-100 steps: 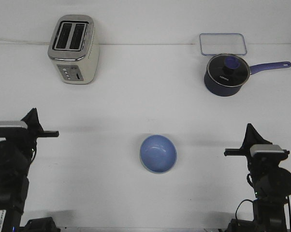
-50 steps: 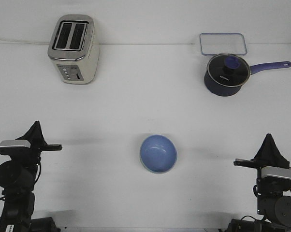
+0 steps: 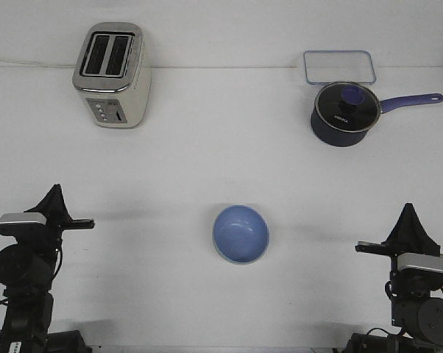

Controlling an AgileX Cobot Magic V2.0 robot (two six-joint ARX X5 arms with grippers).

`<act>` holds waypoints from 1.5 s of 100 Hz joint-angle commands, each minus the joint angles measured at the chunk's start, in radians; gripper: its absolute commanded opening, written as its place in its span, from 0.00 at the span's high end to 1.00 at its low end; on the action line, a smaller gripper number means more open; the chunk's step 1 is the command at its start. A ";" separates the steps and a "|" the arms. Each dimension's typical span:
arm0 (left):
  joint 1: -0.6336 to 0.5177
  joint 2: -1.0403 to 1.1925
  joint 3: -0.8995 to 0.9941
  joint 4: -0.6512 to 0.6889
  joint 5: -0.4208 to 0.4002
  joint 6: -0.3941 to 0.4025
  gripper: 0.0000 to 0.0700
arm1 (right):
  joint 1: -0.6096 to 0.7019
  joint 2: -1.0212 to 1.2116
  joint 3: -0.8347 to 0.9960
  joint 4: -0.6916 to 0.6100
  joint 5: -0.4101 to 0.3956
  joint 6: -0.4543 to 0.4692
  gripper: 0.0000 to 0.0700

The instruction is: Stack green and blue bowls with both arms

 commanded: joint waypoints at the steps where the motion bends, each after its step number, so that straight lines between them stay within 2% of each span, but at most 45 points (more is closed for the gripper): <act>1: -0.006 -0.029 0.013 -0.003 -0.013 0.037 0.98 | -0.004 0.001 0.009 0.010 0.002 -0.008 1.00; 21: -0.035 -0.185 -0.116 -0.043 -0.028 0.080 0.98 | -0.004 0.001 0.009 0.010 0.002 -0.008 1.00; 37: -0.051 -0.389 -0.306 -0.079 -0.028 0.006 0.98 | -0.004 0.001 0.009 0.010 0.003 -0.008 1.00; 60: -0.060 -0.566 -0.415 -0.187 -0.026 -0.022 0.98 | -0.004 0.001 0.009 0.010 0.004 -0.008 1.00; 150: -0.060 -0.558 -0.420 -0.194 -0.024 -0.043 0.98 | -0.004 0.001 0.009 0.010 0.004 -0.009 1.00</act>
